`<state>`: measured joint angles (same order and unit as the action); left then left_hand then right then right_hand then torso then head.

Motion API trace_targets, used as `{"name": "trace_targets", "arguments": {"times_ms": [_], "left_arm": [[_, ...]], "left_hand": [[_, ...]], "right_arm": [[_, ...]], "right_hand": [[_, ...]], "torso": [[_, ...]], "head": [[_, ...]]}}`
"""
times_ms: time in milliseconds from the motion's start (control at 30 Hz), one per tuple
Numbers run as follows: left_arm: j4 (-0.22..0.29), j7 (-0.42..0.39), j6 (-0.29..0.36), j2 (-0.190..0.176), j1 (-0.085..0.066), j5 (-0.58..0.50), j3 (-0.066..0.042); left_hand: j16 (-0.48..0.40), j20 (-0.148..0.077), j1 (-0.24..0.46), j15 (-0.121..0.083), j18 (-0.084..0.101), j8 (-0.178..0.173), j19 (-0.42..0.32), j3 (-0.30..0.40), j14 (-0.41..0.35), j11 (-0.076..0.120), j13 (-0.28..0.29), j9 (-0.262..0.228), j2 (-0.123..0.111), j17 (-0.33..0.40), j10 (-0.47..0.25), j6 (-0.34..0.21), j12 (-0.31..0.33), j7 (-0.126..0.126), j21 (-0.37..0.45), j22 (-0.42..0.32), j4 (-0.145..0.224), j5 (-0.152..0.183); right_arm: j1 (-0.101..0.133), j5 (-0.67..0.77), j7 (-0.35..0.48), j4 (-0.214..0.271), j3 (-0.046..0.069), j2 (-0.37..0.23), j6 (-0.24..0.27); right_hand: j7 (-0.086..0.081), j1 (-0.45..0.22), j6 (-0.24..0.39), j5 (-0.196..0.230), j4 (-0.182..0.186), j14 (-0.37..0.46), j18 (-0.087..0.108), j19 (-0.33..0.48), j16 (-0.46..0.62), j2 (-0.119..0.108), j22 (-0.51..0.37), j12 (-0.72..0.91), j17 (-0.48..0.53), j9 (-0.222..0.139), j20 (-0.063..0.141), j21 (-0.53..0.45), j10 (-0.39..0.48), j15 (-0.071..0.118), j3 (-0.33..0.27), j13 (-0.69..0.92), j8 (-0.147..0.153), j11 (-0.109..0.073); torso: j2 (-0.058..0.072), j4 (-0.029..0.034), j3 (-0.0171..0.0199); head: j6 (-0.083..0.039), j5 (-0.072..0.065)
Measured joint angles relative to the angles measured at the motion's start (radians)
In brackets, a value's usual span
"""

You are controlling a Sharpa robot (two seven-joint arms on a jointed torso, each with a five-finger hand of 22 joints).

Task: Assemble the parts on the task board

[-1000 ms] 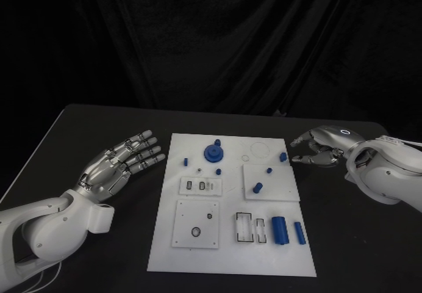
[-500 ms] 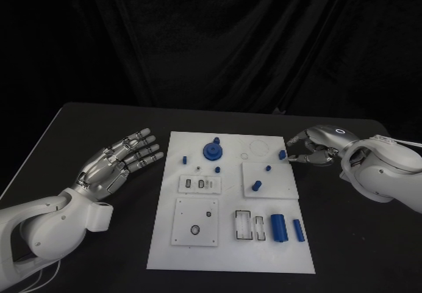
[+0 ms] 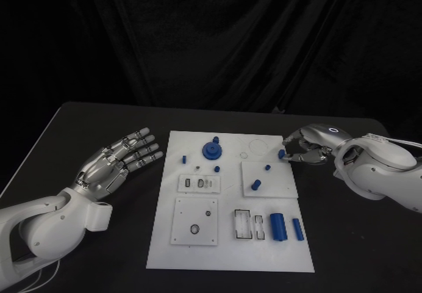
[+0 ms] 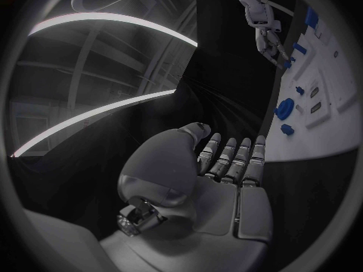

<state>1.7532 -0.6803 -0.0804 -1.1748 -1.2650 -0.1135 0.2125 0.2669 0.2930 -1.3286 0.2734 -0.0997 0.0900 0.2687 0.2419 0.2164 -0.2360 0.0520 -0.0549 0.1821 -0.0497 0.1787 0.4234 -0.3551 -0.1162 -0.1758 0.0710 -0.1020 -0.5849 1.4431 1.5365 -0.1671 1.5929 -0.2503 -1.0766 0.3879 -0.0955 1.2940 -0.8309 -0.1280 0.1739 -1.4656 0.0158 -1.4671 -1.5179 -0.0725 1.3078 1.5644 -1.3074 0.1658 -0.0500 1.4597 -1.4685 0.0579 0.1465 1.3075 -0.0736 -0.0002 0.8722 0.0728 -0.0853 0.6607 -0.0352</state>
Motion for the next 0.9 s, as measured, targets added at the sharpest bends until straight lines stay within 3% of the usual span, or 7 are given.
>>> {"name": "trace_targets", "arguments": {"times_ms": [400,667,900], "left_arm": [[0.001,0.0,0.0,-0.001,0.0,0.0,0.0],[0.001,0.0,-0.001,-0.001,0.0,0.0,0.0],[0.0,0.0,-0.001,-0.001,0.0,0.0,0.0]], "left_hand": [[0.0,0.0,0.0,0.0,0.0,0.0,0.0,0.0,0.0,0.0,0.0,0.0,0.0,0.0,0.0,0.0,0.0,0.0,0.0,0.0,0.0,0.0],[0.0,0.0,0.0,0.0,0.0,0.0,0.0,0.0,0.0,0.0,0.0,0.0,0.0,0.0,0.0,0.0,0.0,0.0,0.0,0.0,0.0,0.0],[0.004,0.0,0.0,0.0,0.0,0.0,0.0,0.007,0.0,-0.004,0.0,0.0,0.0,0.0,0.004,0.0,0.0,0.0,0.0,0.0,-0.001,0.0]], "right_arm": [[-0.006,0.0,0.005,-0.008,0.0,0.015,0.001],[-0.006,0.0,0.005,-0.012,0.0,0.019,0.001],[-0.006,-0.001,0.005,-0.016,0.0,0.023,0.001]], "right_hand": [[-0.001,0.001,-0.006,-0.005,0.0,0.0,0.0,0.0,0.0,0.001,0.0,0.0,0.0,0.0,0.0,0.0,0.0,0.0,0.0,0.0,0.0,0.0],[-0.005,0.023,-0.032,-0.061,0.0,0.0,0.0,0.0,0.0,-0.002,0.0,0.0,0.0,0.005,0.0,-0.005,0.0,0.0,0.0,0.0,-0.009,0.0],[-0.007,0.038,-0.061,-0.083,-0.004,0.0,0.0,0.0,0.0,0.002,0.0,0.0,0.0,0.014,0.0,-0.005,0.0,0.0,0.004,0.0,-0.021,0.0]], "torso": [[0.0,-0.0001,0.0],[0.0,-0.0003,0.0],[0.0,-0.0003,0.0001]], "head": [[0.003,0.001],[0.006,0.001],[0.009,0.0]]}}
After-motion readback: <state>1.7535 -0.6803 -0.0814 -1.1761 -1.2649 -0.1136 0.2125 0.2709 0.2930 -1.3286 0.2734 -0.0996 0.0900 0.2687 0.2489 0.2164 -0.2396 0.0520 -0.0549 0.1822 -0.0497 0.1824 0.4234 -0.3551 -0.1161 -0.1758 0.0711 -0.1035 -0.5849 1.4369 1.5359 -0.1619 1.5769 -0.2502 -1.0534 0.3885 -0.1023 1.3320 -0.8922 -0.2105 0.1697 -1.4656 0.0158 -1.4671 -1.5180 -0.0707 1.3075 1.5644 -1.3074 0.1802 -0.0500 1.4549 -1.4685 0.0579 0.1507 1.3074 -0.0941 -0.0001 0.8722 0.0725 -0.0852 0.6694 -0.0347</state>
